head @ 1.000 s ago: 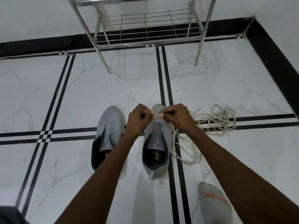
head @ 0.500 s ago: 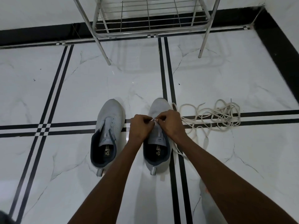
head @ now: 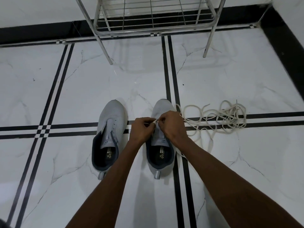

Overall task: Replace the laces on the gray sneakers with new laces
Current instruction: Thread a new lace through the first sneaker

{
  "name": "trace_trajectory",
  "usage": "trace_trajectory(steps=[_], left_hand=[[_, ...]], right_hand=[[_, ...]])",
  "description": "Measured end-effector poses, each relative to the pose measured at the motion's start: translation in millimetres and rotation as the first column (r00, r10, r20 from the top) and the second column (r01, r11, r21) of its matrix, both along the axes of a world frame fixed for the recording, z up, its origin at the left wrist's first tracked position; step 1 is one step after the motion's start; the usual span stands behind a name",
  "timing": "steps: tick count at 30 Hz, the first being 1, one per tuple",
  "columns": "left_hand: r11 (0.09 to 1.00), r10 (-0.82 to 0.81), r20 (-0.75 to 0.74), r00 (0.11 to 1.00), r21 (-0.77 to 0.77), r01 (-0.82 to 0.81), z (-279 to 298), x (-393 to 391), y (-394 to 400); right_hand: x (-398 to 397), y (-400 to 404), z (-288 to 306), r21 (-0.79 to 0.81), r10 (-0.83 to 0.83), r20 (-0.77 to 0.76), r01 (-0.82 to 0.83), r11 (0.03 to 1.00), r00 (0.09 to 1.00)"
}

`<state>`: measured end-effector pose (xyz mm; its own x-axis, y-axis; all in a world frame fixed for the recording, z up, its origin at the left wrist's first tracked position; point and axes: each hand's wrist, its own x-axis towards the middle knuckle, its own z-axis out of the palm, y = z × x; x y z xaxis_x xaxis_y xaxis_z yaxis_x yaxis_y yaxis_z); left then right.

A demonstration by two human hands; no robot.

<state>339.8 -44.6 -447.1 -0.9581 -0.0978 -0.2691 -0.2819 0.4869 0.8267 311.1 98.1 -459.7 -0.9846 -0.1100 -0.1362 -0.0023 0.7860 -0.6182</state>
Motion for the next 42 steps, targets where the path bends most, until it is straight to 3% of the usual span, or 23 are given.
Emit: trace_trajectory(steps=[3, 8, 12, 17, 21, 25, 29, 32, 34, 36, 38, 40, 42], left_hand=[[0.999, -0.037, -0.015, 0.999, -0.028, 0.036, -0.4, -0.1, -2.1], [0.998, -0.056, -0.013, 0.998, -0.024, 0.056, 0.9, -0.5, -3.9], [1.000, -0.030, 0.002, 1.000, 0.005, 0.030, -0.1, -1.6, -4.1], [0.981, 0.067, 0.020, 0.998, 0.180, -0.070, -8.9, -0.1, -8.5], [0.986, 0.097, -0.012, 0.995, 0.139, -0.094, -13.6, -2.1, -4.1], [0.987, 0.096, -0.063, 0.993, 0.136, -0.087, -12.6, -4.2, 0.9], [0.908, 0.180, 0.026, 0.983, 0.380, -0.176, 5.3, -2.6, 4.0], [0.767, 0.438, 0.109, 0.892, 0.473, -0.434, 14.3, -4.5, -8.4], [0.724, 0.612, 0.061, 0.789, 0.359, -0.590, 9.7, -5.1, -26.6], [0.775, 0.629, -0.047, 0.776, 0.117, -0.621, 6.1, -1.2, -36.6], [0.842, 0.479, -0.184, 0.858, -0.180, -0.509, 5.2, 4.5, -30.7], [0.897, 0.231, -0.342, 0.911, -0.288, -0.336, 0.6, 7.6, -17.7], [0.941, 0.000, -0.404, 0.915, -0.311, -0.137, -8.3, 9.3, -6.3]], right_hand=[[2.3, -1.3, -2.0, -0.035, -0.038, -0.056, 0.036, 0.999, 0.998], [1.1, 0.2, 0.5, -0.131, -0.110, 0.015, 0.111, 0.985, 0.994], [4.3, -0.3, 3.4, -0.209, -0.252, 0.071, 0.262, 0.942, 0.965], [7.4, -2.6, 1.8, -0.323, -0.230, 0.031, 0.227, 0.919, 0.973], [5.5, -2.5, 5.7, -0.343, -0.152, 0.067, 0.166, 0.924, 0.986], [4.1, 1.2, 4.9, -0.248, -0.126, 0.051, 0.135, 0.959, 0.991], [6.2, 6.6, 2.1, -0.208, -0.139, -0.030, 0.130, 0.969, 0.990], [3.4, 10.0, 0.5, -0.161, -0.150, 0.005, 0.149, 0.976, 0.989], [1.0, 9.2, -1.2, -0.134, -0.166, 0.061, 0.173, 0.976, 0.984], [0.8, 8.5, -3.5, -0.142, -0.167, 0.086, 0.178, 0.974, 0.982], [2.3, 9.0, -1.8, -0.160, -0.139, 0.085, 0.151, 0.975, 0.987], [1.6, 9.7, -2.9, -0.168, -0.120, 0.056, 0.128, 0.977, 0.991], [0.7, 10.2, -3.1, -0.167, -0.110, 0.029, 0.113, 0.979, 0.994]])
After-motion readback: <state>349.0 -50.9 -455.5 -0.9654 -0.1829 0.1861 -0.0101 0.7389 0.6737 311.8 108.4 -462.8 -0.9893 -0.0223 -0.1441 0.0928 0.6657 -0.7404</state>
